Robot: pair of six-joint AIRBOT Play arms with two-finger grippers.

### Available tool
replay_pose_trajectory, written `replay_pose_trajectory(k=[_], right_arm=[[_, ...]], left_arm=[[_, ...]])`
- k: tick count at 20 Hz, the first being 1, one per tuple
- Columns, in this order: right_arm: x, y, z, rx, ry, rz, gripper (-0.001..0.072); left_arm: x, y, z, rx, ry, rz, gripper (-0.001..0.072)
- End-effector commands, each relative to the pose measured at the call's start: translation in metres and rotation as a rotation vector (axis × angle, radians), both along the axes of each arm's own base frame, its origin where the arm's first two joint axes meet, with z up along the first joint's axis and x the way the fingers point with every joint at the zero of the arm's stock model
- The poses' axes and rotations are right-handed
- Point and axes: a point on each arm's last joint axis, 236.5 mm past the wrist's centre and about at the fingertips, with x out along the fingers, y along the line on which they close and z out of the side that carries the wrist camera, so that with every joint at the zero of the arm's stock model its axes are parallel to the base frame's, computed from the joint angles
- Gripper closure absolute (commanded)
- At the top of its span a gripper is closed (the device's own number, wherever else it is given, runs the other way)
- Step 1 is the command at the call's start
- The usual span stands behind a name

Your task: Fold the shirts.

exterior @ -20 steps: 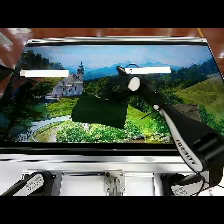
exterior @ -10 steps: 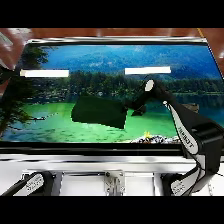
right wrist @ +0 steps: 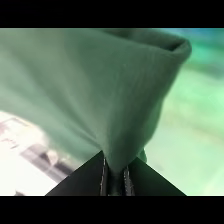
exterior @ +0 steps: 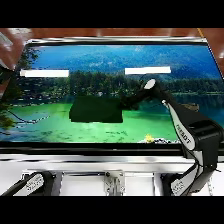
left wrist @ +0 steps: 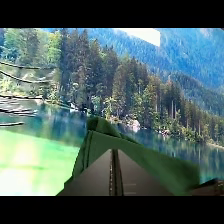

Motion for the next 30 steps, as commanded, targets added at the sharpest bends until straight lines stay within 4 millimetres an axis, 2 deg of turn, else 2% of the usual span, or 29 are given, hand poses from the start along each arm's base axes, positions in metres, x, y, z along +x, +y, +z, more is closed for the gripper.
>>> replay_pose_trajectory(k=[1, 3, 5, 8, 11, 13, 16, 18, 19, 22, 26, 28, 30], right_arm=[[0.026, -0.035, 0.066, 0.032, -0.170, 0.018, 0.0648], [0.045, -0.098, 0.112, -0.040, -0.266, -0.084, 0.0648], [0.053, -0.170, 0.155, -0.110, -0.337, -0.241, 0.0648], [0.037, -0.258, 0.198, -0.172, -0.377, -0.430, 0.0648], [0.010, -0.322, 0.207, -0.243, -0.350, -0.533, 0.0647], [-0.004, -0.363, 0.205, -0.299, -0.328, -0.611, 0.0647], [-0.020, -0.413, 0.200, -0.366, -0.304, -0.713, 0.0647], [-0.034, -0.437, 0.194, -0.423, -0.273, -0.748, 0.0647], [-0.042, -0.443, 0.190, -0.438, -0.248, -0.746, 0.0647], [-0.077, -0.451, 0.178, -0.469, -0.129, -0.715, 0.0647], [-0.143, -0.456, 0.163, -0.512, 0.114, -0.675, 0.0647], [-0.166, -0.457, 0.158, -0.521, 0.199, -0.661, 0.0648], [-0.187, -0.455, 0.145, -0.534, 0.285, -0.654, 0.0647]], left_arm=[[0.000, 0.000, 0.000, -0.004, 0.002, 0.002, 0.0667], [0.000, 0.000, 0.000, -0.003, 0.003, 0.001, 0.0667], [-0.002, -0.002, -0.001, -0.005, 0.009, -0.005, 0.0667], [-0.001, -0.013, 0.007, -0.059, -0.012, -0.029, 0.0667], [0.000, -0.020, 0.014, -0.095, -0.032, -0.045, 0.0667], [-0.003, -0.028, 0.015, -0.112, -0.028, -0.073, 0.0667], [-0.008, -0.045, 0.012, -0.109, -0.010, -0.131, 0.0667], [-0.008, -0.060, 0.013, -0.109, -0.010, -0.167, 0.0667], [-0.008, -0.067, 0.013, -0.109, -0.011, -0.183, 0.0667], [-0.006, -0.083, 0.015, -0.108, -0.021, -0.214, 0.0667], [-0.005, -0.095, 0.017, -0.094, -0.039, -0.246, 0.0667], [-0.005, -0.097, 0.017, -0.078, -0.051, -0.260, 0.0667], [-0.002, -0.095, 0.019, -0.059, -0.073, -0.263, 0.0667]])
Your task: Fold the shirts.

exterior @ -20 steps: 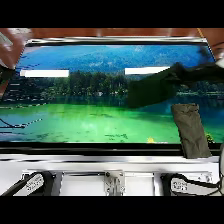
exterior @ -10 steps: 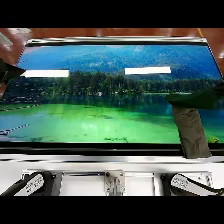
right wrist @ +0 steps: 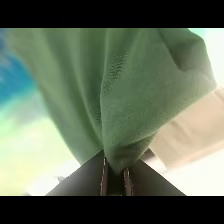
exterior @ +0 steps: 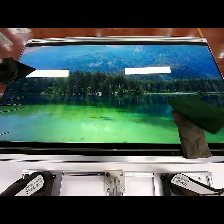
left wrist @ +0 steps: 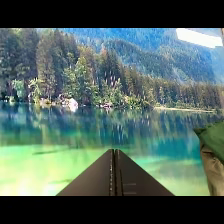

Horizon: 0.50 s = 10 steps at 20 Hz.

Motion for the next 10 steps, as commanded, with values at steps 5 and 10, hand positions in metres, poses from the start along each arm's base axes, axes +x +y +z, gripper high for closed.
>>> replay_pose_trajectory(k=[5, 10], right_arm=[[-0.080, 0.015, -0.071, 0.013, 0.266, -0.136, 0.0648], [-0.107, 0.029, -0.127, 0.014, 0.340, -0.177, 0.0647]], left_arm=[[0.003, -0.001, 0.002, 0.023, -0.032, -0.010, 0.0667], [0.003, -0.002, 0.002, 0.023, -0.031, -0.011, 0.0667]])
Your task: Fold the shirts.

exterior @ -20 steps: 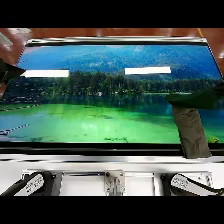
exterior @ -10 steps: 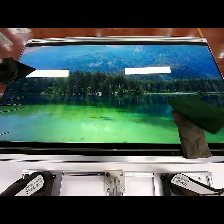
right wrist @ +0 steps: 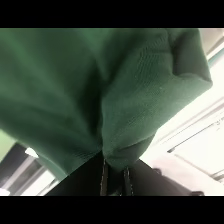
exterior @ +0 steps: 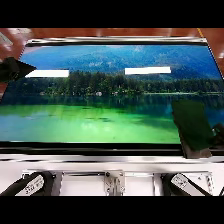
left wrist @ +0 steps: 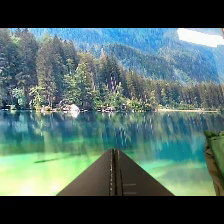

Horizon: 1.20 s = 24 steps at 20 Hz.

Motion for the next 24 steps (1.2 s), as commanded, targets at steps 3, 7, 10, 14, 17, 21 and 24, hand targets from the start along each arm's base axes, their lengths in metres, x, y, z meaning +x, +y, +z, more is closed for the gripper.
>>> replay_pose_trajectory(k=[3, 7, 10, 14, 17, 21, 24], right_arm=[[-0.006, -0.013, -0.037, -0.097, -0.003, -0.047, 0.0646], [-0.007, -0.024, -0.038, -0.150, 0.007, -0.085, 0.0136], [-0.028, -0.025, -0.032, -0.149, 0.092, -0.033, 0.0088], [-0.022, -0.079, 0.031, -0.337, 0.088, 0.032, 0.0089], [0.077, -0.102, 0.112, -0.463, -0.347, 0.026, 0.0089], [0.174, 0.001, 0.148, -0.331, -0.626, 0.378, 0.0087], [0.161, 0.077, 0.098, -0.168, -0.414, 0.605, 0.0015]], left_arm=[[0.000, 0.000, 0.000, 0.002, -0.002, -0.001, 0.0667], [0.001, 0.000, 0.000, 0.002, -0.001, 0.000, 0.0667], [0.002, 0.000, -0.002, 0.001, 0.004, 0.000, 0.0667], [0.005, 0.001, -0.009, 0.005, 0.020, -0.003, 0.0668], [0.009, -0.001, -0.046, 0.138, 0.086, -0.033, 0.0669], [0.018, 0.001, -0.124, 0.549, 0.267, 0.000, 0.0670], [0.003, -0.046, -0.165, 0.684, 0.394, -0.141, 0.0165]])
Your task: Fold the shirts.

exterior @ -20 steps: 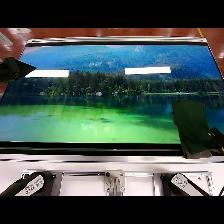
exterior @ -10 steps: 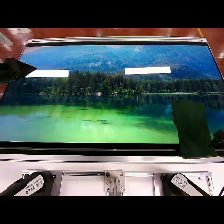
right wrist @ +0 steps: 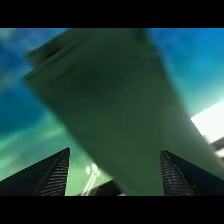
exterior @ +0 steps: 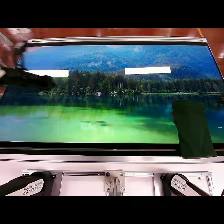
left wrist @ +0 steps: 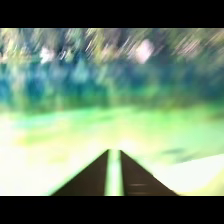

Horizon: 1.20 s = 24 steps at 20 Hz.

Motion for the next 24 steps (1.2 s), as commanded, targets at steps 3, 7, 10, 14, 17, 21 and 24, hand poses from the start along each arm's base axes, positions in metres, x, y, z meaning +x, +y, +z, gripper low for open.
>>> replay_pose_trajectory(k=[3, 7, 10, 14, 17, 21, 24], right_arm=[[-0.010, 0.095, -0.056, 0.116, 0.234, 0.235, 0.0015], [-0.019, 0.109, -0.077, 0.133, 0.280, 0.255, 0.0017], [-0.018, 0.111, -0.076, 0.139, 0.276, 0.257, 0.0017], [-0.018, 0.111, -0.076, 0.138, 0.276, 0.256, 0.0017], [-0.018, 0.111, -0.076, 0.138, 0.276, 0.257, 0.0017], [-0.018, 0.111, -0.076, 0.138, 0.276, 0.256, 0.0017], [-0.018, 0.111, -0.076, 0.138, 0.276, 0.257, 0.0017]], left_arm=[[-0.027, -0.049, -0.070, 0.197, 0.231, -0.111, -0.0007], [-0.029, -0.052, -0.088, 0.211, 0.282, -0.121, -0.0007], [-0.029, -0.052, -0.090, 0.212, 0.284, -0.122, -0.0007], [-0.029, -0.052, -0.090, 0.212, 0.284, -0.121, -0.0007], [-0.034, -0.050, -0.091, 0.218, 0.305, -0.124, -0.0007], [-0.035, -0.050, -0.091, 0.219, 0.311, -0.126, -0.0007], [-0.035, -0.050, -0.091, 0.219, 0.309, -0.125, -0.0007]])
